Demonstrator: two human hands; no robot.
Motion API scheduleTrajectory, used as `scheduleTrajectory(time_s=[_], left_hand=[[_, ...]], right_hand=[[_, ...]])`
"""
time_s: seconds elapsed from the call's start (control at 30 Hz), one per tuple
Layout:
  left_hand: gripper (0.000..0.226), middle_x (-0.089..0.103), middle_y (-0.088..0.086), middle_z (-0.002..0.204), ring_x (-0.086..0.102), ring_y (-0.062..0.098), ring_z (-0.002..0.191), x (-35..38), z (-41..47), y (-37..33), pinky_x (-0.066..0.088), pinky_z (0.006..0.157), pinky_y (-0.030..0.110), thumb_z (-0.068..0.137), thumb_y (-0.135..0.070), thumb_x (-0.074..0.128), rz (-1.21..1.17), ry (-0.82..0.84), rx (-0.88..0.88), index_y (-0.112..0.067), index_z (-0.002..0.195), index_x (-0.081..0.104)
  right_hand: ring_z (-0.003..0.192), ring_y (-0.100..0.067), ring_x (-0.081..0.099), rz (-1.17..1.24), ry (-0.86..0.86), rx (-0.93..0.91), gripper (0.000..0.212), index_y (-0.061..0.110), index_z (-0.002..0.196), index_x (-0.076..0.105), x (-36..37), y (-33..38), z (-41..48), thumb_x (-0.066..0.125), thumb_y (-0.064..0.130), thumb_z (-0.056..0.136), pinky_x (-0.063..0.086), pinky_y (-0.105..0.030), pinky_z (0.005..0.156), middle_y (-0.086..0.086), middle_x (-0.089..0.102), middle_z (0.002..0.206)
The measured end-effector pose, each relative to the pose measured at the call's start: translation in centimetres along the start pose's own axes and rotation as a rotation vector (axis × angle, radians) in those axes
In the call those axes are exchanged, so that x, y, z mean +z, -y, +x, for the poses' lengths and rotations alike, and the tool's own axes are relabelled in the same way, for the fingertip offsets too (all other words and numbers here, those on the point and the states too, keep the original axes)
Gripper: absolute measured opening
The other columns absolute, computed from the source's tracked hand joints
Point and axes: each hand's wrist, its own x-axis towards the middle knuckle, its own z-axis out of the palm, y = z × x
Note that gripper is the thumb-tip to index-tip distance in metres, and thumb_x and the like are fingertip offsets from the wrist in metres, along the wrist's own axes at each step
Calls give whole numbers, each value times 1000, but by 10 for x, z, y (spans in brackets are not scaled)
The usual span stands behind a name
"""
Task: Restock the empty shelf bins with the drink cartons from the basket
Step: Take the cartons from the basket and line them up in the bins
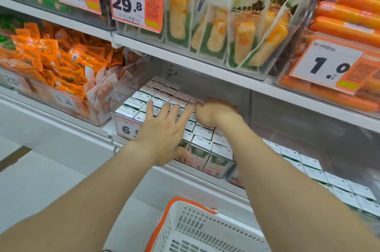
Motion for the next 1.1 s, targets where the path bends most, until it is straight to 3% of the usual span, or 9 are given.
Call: scheduleTrajectory(time_s=[0.13, 0.3, 0.37, 0.43, 0.5, 0.6, 0.77, 0.93, 1.1], left_hand=[[119, 26, 13, 159, 26, 35, 149, 1, 0, 3, 13, 121, 73, 87, -86, 45, -10, 13, 5, -10, 165, -3], [123, 23, 9, 160, 20, 31, 153, -3, 3, 9, 4, 124, 70, 79, -91, 52, -165, 97, -47, -13, 163, 7], [124, 23, 9, 160, 18, 30, 153, -6, 2, 11, 2, 124, 68, 76, -94, 51, -197, 108, -64, -14, 162, 10], [131, 19, 10, 164, 12, 30, 156, -8, 0, 16, 1, 124, 67, 72, -98, 48, -210, 127, -89, -13, 163, 9], [138, 14, 10, 167, 6, 31, 158, -7, 0, 23, 0, 124, 66, 68, -101, 46, -216, 142, -111, -13, 165, 2], [143, 11, 9, 168, 1, 31, 159, -2, 0, 34, -3, 125, 67, 66, -102, 49, -264, 153, -136, -14, 165, -1], [129, 3, 9, 173, -6, 31, 161, -3, -2, 37, -3, 125, 69, 81, -90, 50, -295, 196, -123, -11, 166, -6], [114, 9, 14, 169, 0, 36, 159, -6, -4, 35, 1, 124, 70, 89, -83, 43, -198, 199, -88, -3, 163, 7], [114, 21, 13, 163, 16, 33, 153, -6, -5, 34, 13, 124, 66, 86, -88, 43, -182, 160, -80, -6, 161, 16]], right_hand=[[133, -38, 52, 6, -35, 11, 71, 22, 148, 42, 9, -5, -3, 18, 63, 96, 35, -52, 109, -12, 55, 148], [150, -35, 35, 102, 144, 55, 85, 27, 160, 32, -4, 0, 13, 19, 72, 89, 25, -56, 121, -4, 34, 167], [151, -37, 33, 130, 69, 85, 82, 25, 159, 34, -3, 6, 17, 19, 70, 92, 20, -57, 122, -8, 36, 166], [141, -42, 41, 15, -161, 76, 72, 13, 150, 43, -3, 17, 12, 23, 60, 99, 23, -60, 119, -19, 46, 153], [125, -41, 52, 65, -304, -101, 55, 10, 138, 47, -1, 29, 10, 33, 49, 102, 37, -51, 109, -20, 55, 137], [120, -40, 55, 207, -224, -301, 47, 14, 142, 44, 5, 48, 19, 39, 39, 103, 45, -48, 103, -19, 57, 135], [115, -39, 60, 271, -116, -202, 58, 14, 148, 36, 5, 62, 38, 35, 50, 103, 49, -42, 89, -15, 59, 138], [85, -30, 59, 116, -156, -198, 44, 16, 104, 65, 8, 67, 35, 36, 48, 97, 45, -35, 72, -10, 67, 103], [85, -27, 62, 134, -111, -232, 41, 19, 101, 61, 12, 60, 39, 33, 48, 95, 50, -35, 75, -7, 66, 99]])
